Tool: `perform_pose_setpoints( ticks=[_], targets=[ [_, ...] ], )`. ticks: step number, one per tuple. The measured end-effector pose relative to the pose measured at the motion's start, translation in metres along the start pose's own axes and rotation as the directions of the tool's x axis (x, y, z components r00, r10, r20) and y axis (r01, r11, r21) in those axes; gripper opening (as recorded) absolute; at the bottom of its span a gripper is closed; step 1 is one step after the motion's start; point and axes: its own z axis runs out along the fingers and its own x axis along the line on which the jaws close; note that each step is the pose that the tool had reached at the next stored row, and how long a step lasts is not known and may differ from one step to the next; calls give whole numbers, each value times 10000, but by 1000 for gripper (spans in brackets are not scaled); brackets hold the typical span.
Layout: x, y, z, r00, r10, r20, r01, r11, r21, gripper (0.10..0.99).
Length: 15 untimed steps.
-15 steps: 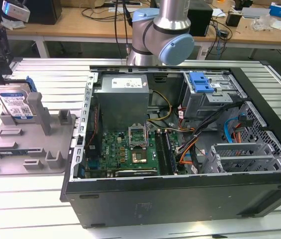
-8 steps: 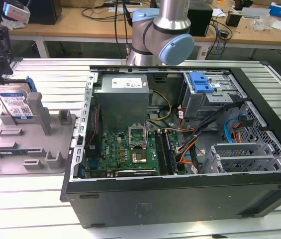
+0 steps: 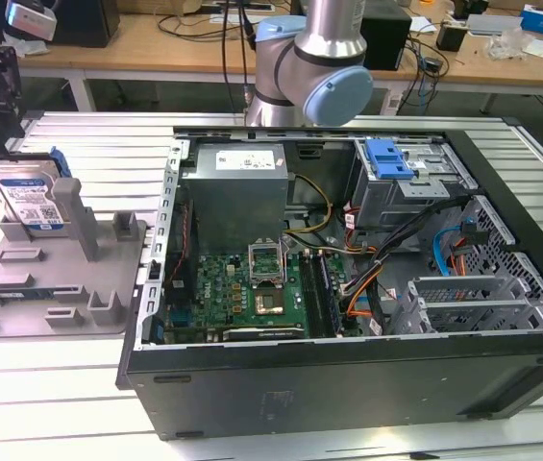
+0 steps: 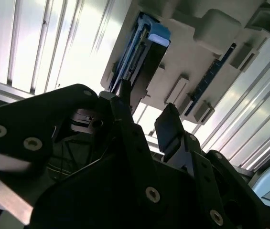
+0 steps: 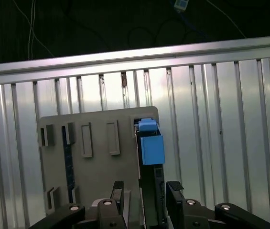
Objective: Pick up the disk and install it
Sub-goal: 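Pick up the disk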
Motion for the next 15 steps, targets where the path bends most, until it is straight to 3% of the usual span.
perform_pose_setpoints(
  ticks=[4, 8, 15],
  targets=[
    [7, 106, 2, 10000, 51, 4, -51, 10000, 27, 482],
    [11, 257, 17, 10000, 52, 8, -52, 10000, 59, 482],
    [-57, 282, 64, 10000, 53, 5, -53, 10000, 59, 482]
  ],
)
